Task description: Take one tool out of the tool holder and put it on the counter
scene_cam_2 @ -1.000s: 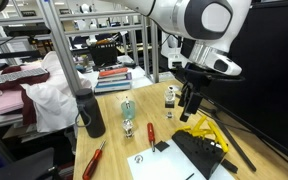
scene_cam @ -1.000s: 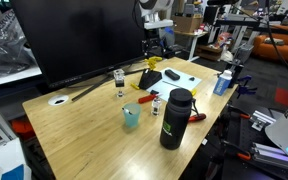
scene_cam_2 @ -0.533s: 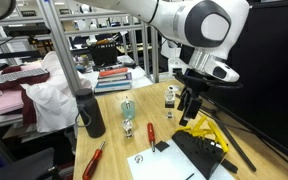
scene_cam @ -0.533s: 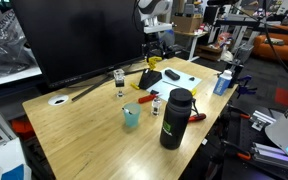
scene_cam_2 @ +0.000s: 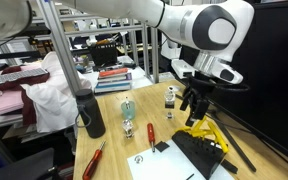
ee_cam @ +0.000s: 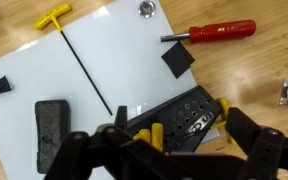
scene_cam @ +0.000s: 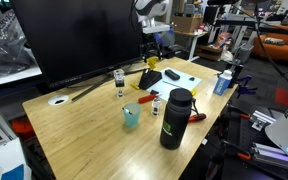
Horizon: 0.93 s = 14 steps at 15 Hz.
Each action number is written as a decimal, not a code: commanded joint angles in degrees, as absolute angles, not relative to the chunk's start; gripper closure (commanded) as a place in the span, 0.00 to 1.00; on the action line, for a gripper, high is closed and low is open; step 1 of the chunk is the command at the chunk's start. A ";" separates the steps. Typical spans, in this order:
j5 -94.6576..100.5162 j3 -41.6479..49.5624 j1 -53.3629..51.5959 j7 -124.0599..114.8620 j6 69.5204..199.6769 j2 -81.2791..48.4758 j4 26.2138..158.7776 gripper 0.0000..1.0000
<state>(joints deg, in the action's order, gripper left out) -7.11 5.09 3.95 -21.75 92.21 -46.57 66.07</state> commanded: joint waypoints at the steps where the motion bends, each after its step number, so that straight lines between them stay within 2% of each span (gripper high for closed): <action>1: -7.16 5.10 4.09 -21.48 91.37 -47.13 64.98 0.00; 7: -7.19 4.97 4.22 -21.29 90.85 -47.43 64.28 0.00; 14: -8.67 2.94 7.91 -9.57 86.59 -51.51 59.07 0.00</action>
